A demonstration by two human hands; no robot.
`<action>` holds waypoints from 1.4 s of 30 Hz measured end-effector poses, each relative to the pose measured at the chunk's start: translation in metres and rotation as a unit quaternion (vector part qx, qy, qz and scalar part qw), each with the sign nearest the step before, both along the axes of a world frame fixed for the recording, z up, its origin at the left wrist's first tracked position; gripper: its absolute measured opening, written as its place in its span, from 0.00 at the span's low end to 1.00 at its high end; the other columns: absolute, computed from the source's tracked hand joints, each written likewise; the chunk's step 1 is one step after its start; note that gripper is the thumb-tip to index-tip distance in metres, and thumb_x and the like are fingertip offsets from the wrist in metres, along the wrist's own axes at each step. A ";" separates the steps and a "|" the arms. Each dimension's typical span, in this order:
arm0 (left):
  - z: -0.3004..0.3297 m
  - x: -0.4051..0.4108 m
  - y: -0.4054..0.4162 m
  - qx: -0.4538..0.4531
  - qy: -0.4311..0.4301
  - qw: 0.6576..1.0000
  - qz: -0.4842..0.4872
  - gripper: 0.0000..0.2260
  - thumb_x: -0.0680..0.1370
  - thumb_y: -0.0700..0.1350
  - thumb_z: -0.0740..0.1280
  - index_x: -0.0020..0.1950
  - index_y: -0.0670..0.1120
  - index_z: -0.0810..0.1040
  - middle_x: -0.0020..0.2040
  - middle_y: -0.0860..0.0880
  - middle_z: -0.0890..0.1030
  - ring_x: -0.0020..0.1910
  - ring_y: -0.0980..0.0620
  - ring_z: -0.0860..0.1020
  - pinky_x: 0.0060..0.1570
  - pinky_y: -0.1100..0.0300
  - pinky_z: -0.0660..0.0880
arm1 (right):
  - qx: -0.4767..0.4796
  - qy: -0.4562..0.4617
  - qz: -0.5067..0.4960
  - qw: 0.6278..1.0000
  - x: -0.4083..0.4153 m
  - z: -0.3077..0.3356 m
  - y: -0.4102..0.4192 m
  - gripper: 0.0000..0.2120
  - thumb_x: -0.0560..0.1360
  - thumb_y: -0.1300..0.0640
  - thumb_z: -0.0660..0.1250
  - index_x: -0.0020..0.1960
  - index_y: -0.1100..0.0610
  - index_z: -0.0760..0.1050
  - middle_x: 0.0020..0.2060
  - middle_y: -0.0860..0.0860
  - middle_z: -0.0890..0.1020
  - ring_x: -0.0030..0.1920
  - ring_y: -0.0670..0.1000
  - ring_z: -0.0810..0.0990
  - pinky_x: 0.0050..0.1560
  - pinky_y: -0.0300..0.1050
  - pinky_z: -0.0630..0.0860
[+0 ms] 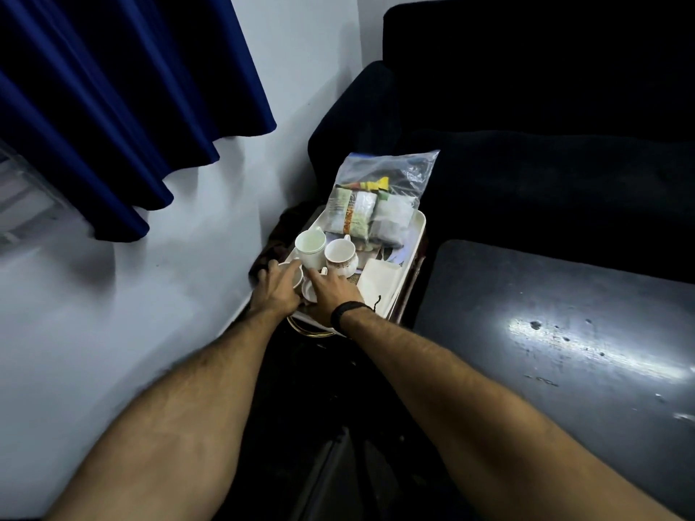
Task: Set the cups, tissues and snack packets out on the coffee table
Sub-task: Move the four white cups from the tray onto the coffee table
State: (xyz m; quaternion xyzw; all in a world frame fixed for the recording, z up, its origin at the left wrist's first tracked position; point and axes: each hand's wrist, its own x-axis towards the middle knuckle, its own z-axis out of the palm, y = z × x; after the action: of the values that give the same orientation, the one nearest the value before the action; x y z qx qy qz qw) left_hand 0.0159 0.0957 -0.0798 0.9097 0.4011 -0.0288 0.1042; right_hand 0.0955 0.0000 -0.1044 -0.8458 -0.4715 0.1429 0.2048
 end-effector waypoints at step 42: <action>-0.073 0.198 -0.383 -0.143 -0.088 0.967 -0.193 0.29 0.68 0.53 0.76 0.62 0.42 0.70 0.59 0.44 0.70 0.58 0.41 0.76 0.53 0.46 0.77 | -0.034 0.084 -0.353 0.931 0.187 -0.063 -0.434 0.34 0.72 0.46 0.68 0.73 0.56 0.61 0.69 0.55 0.69 0.65 0.58 0.74 0.63 0.52 0.74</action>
State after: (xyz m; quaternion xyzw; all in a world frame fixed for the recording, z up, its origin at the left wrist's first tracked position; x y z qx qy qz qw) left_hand 0.2143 -0.2869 -0.1525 0.9444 0.1993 -0.0254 0.2603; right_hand 0.2821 -0.4336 -0.1672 -0.9492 -0.1183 0.1476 0.2516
